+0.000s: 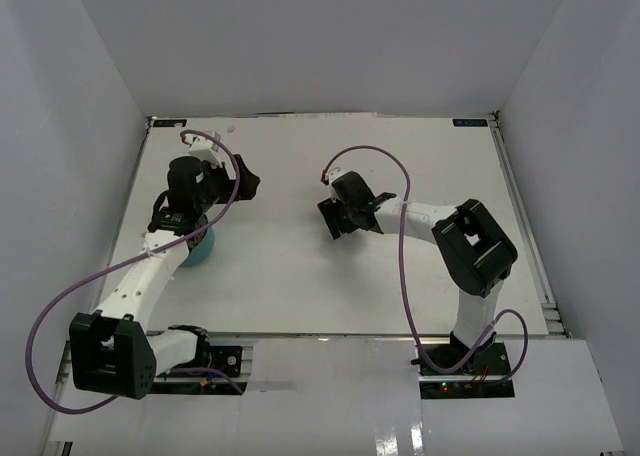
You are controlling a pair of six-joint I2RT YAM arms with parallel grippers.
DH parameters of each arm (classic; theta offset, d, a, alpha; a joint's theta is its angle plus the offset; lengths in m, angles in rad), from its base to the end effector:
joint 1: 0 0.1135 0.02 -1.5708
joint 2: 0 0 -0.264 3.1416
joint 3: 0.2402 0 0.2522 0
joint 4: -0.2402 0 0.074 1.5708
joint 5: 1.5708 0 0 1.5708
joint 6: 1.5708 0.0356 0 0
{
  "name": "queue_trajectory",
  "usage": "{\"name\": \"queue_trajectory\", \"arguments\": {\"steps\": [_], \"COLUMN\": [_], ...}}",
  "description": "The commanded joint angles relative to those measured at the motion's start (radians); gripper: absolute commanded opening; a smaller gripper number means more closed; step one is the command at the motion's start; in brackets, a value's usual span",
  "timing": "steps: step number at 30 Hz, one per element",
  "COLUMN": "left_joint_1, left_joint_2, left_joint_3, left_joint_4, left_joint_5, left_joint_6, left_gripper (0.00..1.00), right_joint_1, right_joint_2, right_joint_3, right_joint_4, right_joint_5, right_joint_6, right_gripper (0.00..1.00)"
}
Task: Sort the stationery into containers
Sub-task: Place the pen in the storage box, then pick up the pen from the center of the board.
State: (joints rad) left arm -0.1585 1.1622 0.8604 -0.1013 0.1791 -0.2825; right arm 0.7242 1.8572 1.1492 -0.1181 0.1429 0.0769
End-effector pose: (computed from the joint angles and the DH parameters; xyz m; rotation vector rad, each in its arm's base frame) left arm 0.2628 -0.0484 0.2975 -0.0055 1.9964 -0.4626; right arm 0.2983 0.2571 0.1727 -0.6982 2.2920 0.2069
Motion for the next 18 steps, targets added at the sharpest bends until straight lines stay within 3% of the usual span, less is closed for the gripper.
{"name": "queue_trajectory", "arguments": {"steps": [1, 2, 9, 13, 18], "left_joint_1": [-0.007, -0.007, -0.009, -0.01, -0.01], "left_joint_2": [-0.012, -0.01, -0.001, 0.011, 0.021], "left_joint_3": [0.003, 0.006, 0.008, 0.008, -0.003], "left_joint_4": [-0.002, -0.003, 0.0, 0.005, 0.029], "left_joint_5": [0.046, 0.052, 0.095, 0.118, 0.209], "left_joint_6": [-0.014, -0.014, -0.027, -0.04, -0.092], "left_gripper": [0.98, 0.98, 0.98, 0.98, 0.98], "right_joint_1": [0.001, 0.003, 0.001, 0.003, 0.003], "right_joint_2": [0.025, 0.031, 0.048, 0.037, -0.03], "right_joint_3": [0.046, 0.047, 0.024, -0.011, -0.087], "right_joint_4": [0.015, 0.015, 0.024, 0.041, 0.054], "right_joint_5": [-0.003, -0.002, 0.006, 0.011, 0.004], "right_joint_6": [0.027, 0.03, 0.037, 0.037, 0.052], "right_gripper": [0.7, 0.64, 0.49, 0.28, 0.11]}}
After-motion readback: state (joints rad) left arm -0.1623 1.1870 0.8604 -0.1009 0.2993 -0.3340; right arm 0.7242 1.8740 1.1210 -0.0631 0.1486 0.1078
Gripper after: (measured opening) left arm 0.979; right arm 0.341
